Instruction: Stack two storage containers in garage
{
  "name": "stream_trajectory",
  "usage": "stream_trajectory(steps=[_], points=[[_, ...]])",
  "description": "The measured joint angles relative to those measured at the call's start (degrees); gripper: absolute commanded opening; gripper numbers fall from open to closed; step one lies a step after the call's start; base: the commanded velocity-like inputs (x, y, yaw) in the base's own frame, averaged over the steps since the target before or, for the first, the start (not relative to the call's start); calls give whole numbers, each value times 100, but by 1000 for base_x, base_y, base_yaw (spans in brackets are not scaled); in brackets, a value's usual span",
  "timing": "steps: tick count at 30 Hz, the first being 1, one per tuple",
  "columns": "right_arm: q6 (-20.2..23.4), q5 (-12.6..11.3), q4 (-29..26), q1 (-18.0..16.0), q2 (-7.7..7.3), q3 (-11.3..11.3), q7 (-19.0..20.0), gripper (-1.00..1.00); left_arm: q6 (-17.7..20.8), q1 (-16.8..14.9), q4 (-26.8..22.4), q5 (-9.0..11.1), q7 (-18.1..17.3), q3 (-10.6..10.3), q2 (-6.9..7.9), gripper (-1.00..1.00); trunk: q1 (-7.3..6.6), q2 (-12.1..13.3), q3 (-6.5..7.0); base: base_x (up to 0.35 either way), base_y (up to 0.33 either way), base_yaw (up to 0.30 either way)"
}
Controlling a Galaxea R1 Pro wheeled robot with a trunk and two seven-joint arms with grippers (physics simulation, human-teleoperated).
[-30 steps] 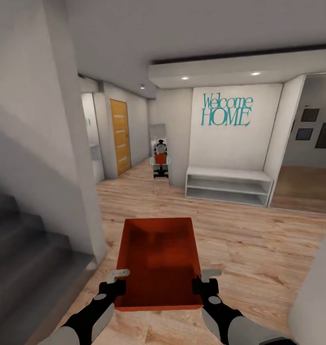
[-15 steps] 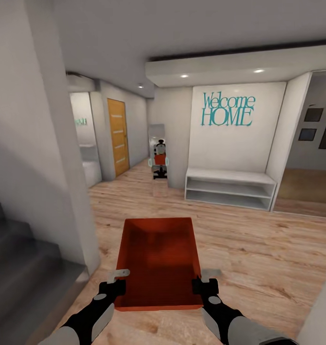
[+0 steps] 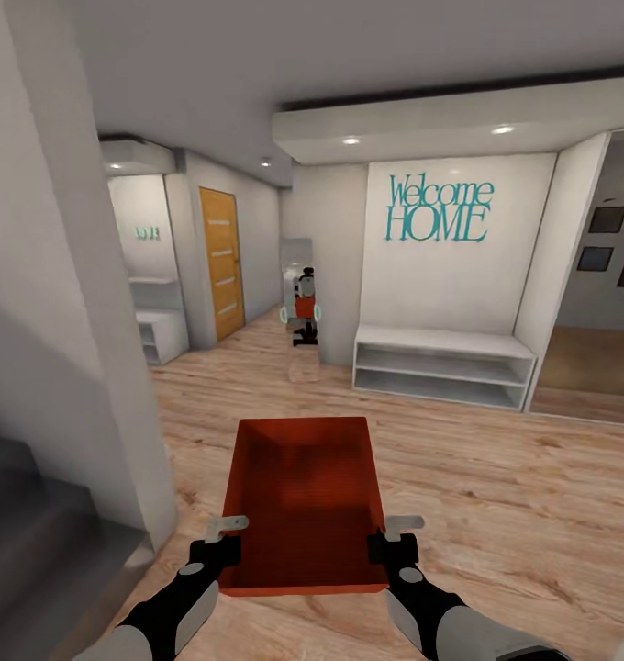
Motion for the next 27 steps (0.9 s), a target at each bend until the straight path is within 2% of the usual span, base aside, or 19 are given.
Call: stream_trajectory(steps=[27], points=[[0,-2,1,0,-1,2,1,-100,0,0,0,7,4,-5,0,-100,0,0,0,322,-72,0]])
